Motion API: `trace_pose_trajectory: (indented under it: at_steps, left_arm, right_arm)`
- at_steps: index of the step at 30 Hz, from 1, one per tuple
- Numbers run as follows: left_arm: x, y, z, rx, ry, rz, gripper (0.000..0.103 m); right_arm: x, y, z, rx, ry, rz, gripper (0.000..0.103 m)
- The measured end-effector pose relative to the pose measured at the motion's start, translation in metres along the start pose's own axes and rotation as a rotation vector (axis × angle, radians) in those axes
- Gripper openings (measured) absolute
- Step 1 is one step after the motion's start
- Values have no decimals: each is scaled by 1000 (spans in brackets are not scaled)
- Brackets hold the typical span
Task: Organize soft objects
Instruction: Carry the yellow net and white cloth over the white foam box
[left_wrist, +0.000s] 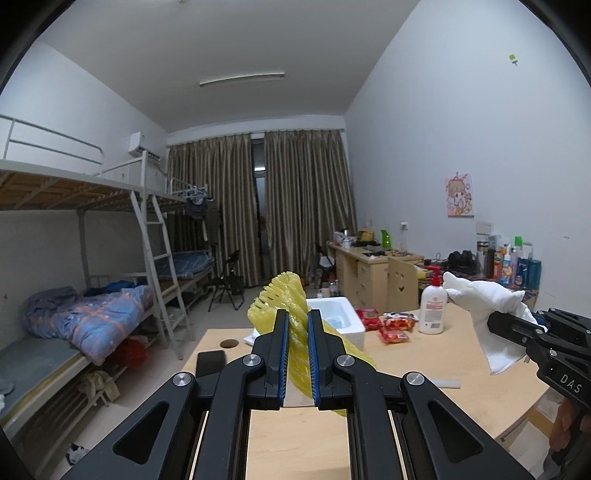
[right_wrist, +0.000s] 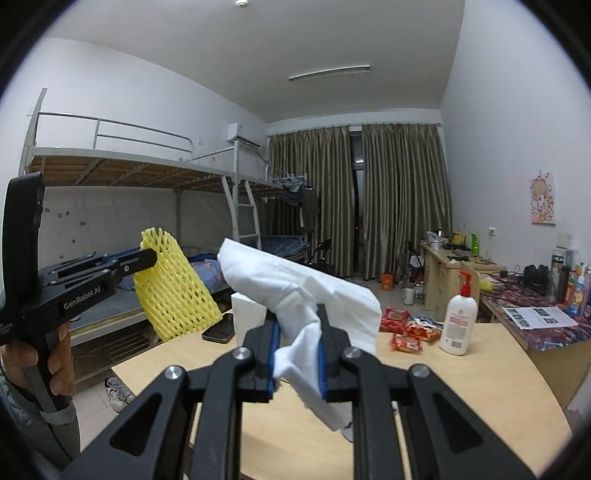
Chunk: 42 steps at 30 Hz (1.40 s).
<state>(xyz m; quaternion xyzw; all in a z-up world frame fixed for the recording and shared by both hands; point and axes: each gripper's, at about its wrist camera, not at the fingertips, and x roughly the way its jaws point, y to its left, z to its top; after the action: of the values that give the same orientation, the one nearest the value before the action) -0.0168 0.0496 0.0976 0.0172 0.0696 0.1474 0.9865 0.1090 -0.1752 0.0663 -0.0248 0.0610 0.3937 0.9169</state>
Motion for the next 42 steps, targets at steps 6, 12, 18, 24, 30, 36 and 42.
trace_pose_trajectory:
  at_steps: [6,12,18,24,30,36,42]
  left_arm:
    - [9,13,-1,-14,15,20,10]
    - [22,18,0,-23,32,27,10]
    - [35,17,2,-19,43,33,10]
    - [47,20,3,-20,54,36,10]
    - [64,23,8,-16,64,39,10]
    - [79,23,13,-14,68,45,10]
    - [91,26,19,-18,69,47,10]
  right_arm:
    - [16,5,2,-10,14,36,20]
    - [34,4,4,-12,34,59,20]
    - [49,2,6,-10,49,73,20]
    - [60,0,7,-12,59,81,20]
    - [68,-3,10,-7,69,81,20]
    - [76,-4,16,-6,74,84,20]
    - [86,-4,18,-6,82,92,20]
